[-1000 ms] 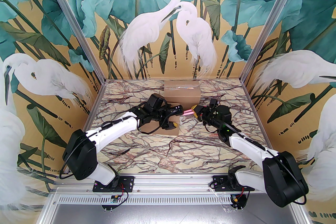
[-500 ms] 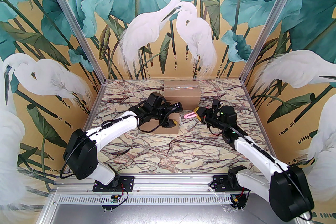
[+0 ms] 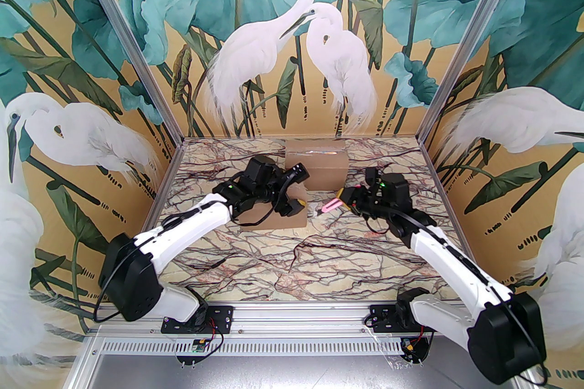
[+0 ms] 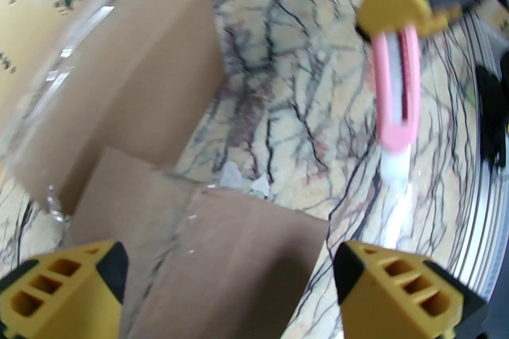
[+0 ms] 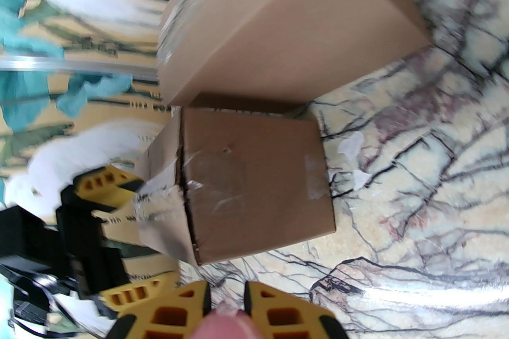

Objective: Unpack the express box

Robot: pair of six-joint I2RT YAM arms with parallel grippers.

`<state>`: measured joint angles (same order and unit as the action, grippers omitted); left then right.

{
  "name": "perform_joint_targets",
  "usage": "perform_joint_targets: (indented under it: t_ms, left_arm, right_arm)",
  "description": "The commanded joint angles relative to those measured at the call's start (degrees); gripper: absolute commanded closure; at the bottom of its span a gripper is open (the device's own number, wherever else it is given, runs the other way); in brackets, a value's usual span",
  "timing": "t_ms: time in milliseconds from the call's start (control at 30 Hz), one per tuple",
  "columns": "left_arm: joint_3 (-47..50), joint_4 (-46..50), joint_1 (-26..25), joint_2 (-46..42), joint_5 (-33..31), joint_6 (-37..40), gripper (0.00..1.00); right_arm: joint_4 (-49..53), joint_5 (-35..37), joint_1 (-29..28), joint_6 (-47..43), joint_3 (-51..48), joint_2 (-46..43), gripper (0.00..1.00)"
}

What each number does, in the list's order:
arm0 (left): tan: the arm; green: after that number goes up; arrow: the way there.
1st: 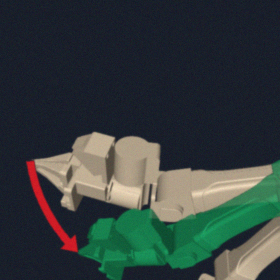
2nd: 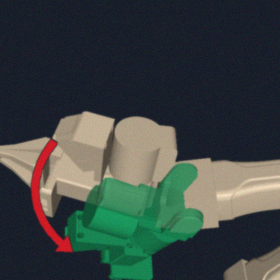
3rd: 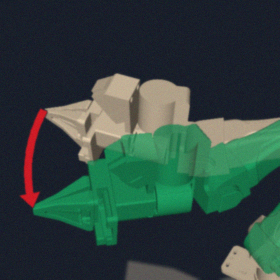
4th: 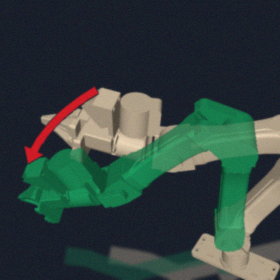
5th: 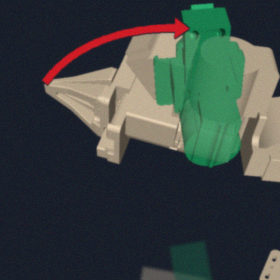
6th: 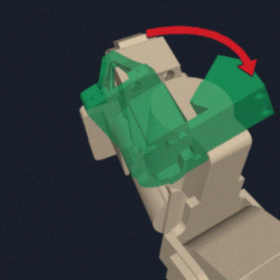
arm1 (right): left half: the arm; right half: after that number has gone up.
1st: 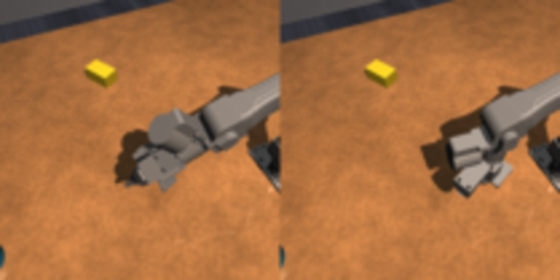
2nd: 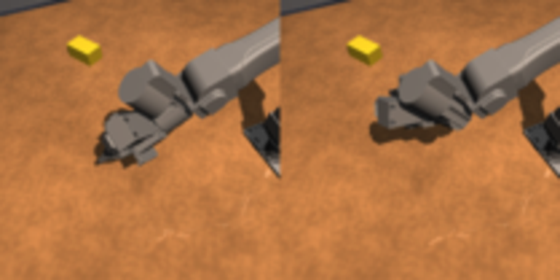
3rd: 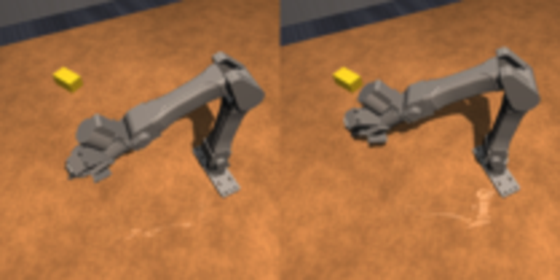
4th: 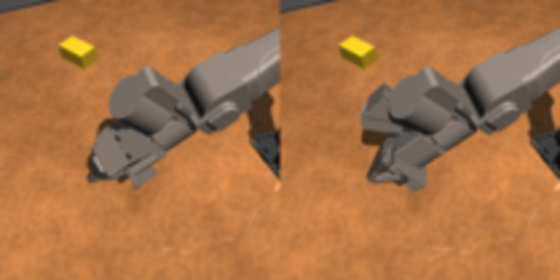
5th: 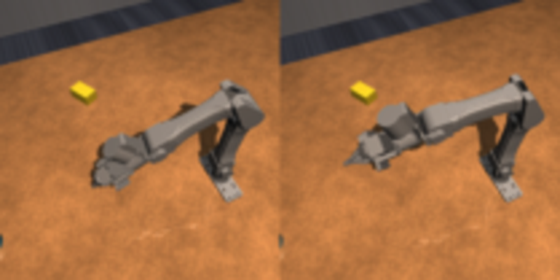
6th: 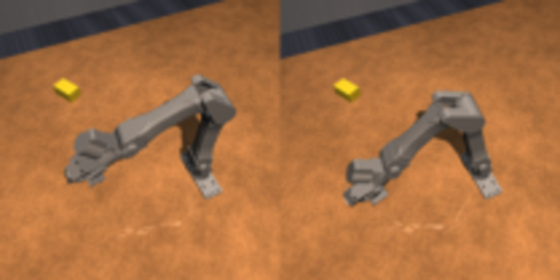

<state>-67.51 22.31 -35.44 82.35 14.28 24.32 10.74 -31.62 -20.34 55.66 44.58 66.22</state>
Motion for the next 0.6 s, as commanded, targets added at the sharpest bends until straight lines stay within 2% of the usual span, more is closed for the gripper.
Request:
perform_joint_targets:
  t_ms: [0, 167, 233, 367, 567]
  left_arm:
    - [-3.65, 3.85, 4.61, -1.64, -4.84, -12.04, 0.05]
    - [-9.07, 11.07, 12.90, 1.80, -4.62, -20.02, 0.02]
    - [-10.17, 12.60, 16.07, 3.39, -2.02, -21.87, 0.01]
    - [-11.02, 13.43, 22.87, 8.24, 7.01, -25.90, 0.02]
    - [-9.09, 16.23, 24.85, 10.45, 13.37, -27.18, 0.05]
  right_arm:
    - [6.53, 4.46, -5.50, -6.36, 4.67, 5.92, 1.00]
    - [11.01, 7.60, -11.57, -9.50, 11.72, 12.93, 1.00]
    - [10.94, 9.16, -12.85, -9.45, 13.17, 14.57, 1.00]
    - [11.15, 10.99, -13.86, -9.73, 16.40, 18.62, 1.00]
    - [14.69, 14.55, -13.97, -12.16, 22.04, 23.39, 1.00]
